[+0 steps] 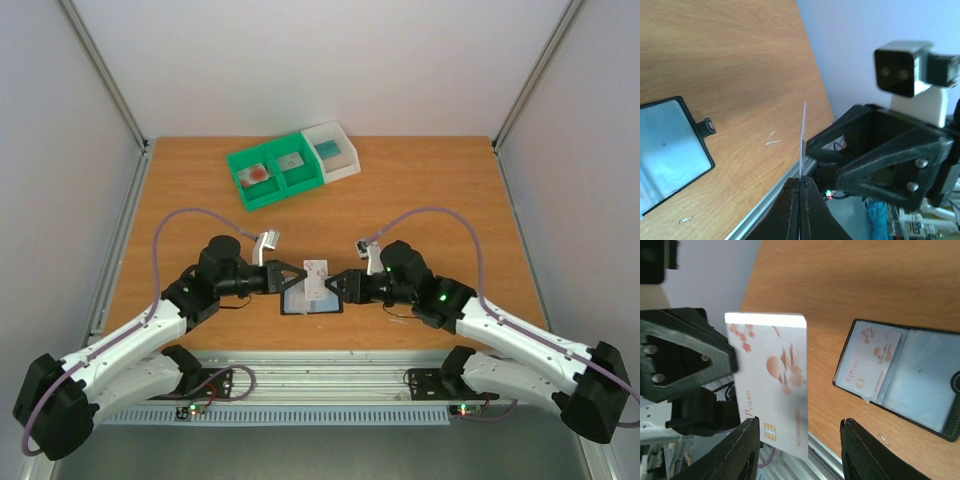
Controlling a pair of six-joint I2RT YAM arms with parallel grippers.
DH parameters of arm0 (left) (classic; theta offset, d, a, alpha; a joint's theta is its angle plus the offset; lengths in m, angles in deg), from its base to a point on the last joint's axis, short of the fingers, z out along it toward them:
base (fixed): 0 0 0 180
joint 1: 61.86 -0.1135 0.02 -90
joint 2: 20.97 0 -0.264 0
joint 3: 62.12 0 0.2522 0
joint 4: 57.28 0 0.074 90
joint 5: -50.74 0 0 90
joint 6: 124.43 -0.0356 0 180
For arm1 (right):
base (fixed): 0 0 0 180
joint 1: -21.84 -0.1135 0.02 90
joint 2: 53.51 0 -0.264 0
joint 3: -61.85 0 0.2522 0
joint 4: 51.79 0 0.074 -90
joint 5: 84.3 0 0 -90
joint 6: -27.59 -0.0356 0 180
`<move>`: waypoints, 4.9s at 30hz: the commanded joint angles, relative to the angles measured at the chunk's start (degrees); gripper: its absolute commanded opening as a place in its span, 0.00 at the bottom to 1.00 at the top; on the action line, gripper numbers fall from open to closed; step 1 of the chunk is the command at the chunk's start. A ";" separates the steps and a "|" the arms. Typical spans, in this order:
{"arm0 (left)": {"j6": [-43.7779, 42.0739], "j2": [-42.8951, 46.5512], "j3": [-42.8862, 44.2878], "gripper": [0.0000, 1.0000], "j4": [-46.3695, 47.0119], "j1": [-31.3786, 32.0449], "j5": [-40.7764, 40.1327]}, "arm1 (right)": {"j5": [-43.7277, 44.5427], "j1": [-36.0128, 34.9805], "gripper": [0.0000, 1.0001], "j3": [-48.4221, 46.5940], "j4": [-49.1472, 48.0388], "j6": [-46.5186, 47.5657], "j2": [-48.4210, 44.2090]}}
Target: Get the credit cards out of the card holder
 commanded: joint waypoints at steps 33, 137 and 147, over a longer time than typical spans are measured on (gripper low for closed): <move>-5.71 -8.42 3.69 0.01 8.07 0.80 27.58 | -34.08 13.13 0.37 -21.18 29.06 25.95 6.17; 8.10 -1.59 9.82 0.00 -2.67 -5.86 -8.84 | -8.97 15.05 0.99 -8.71 1.41 -3.58 1.65; -3.39 -13.99 20.92 0.00 -14.86 -14.37 -11.96 | -7.59 15.05 0.98 -8.62 10.12 1.54 -3.21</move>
